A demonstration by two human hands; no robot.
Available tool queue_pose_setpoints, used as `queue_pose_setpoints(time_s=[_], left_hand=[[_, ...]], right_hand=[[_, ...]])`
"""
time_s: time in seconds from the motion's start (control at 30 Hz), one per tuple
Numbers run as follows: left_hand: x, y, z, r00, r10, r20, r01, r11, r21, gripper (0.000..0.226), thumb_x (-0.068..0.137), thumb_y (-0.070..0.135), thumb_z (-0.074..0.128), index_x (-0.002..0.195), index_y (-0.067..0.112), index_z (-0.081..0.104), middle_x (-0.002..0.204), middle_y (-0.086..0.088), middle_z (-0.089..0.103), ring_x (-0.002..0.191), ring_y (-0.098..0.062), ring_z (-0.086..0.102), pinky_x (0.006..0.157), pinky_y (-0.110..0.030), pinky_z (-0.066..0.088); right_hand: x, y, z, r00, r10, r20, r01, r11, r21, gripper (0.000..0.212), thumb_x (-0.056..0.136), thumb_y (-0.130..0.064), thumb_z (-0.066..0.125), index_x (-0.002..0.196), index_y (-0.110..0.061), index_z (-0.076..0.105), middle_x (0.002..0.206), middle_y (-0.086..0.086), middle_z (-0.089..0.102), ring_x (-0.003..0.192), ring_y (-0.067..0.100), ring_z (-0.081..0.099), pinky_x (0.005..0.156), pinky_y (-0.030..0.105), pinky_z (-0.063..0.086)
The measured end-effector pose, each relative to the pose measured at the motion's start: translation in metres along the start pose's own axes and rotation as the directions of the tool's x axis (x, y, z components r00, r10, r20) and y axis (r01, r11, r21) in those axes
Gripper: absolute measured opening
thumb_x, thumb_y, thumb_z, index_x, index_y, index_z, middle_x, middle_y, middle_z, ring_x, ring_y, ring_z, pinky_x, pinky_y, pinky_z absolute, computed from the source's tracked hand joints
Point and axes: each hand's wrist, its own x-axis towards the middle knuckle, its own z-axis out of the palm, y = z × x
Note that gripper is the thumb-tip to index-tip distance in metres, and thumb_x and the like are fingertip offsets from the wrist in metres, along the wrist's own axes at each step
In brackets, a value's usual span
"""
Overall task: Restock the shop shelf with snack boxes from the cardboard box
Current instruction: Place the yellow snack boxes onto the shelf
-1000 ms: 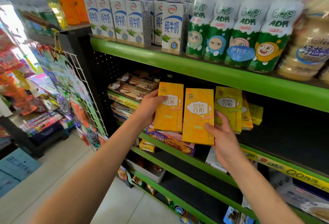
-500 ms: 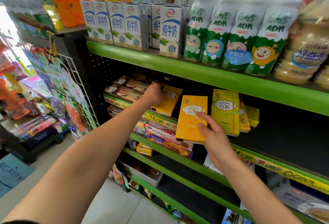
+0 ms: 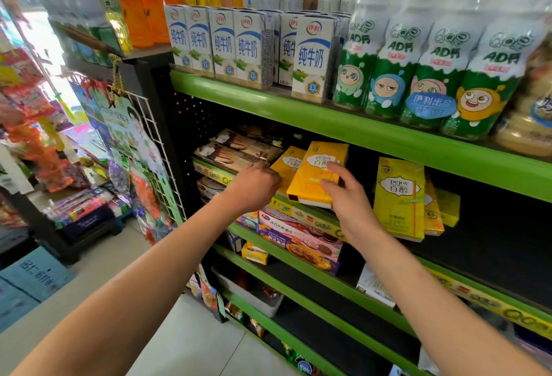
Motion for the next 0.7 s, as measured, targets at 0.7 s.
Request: queue_pose_setpoints(time_s=[0.7], left_hand=[[-0.021, 0.000, -0.005, 0.964, -0.250, -0.093, 0.169, 0.842, -0.513, 0.043, 0.093, 0.032, 0.056, 0.135, 0.023, 0.056, 0.130, -0.003, 0.055, 0.115, -0.022, 0.054, 0.094, -0.031, 0.041]], right_hand=[[0.057, 0.017, 0.051, 0.991, -0.018, 0.133, 0.112, 0.661, -0.742, 0.069, 0.095, -0.068, 0.028, 0.155, -0.037, 0.017, 0.158, 0.005, 0.034, 0.142, 0.033, 0.035, 0.112, 0.043, 0.035]])
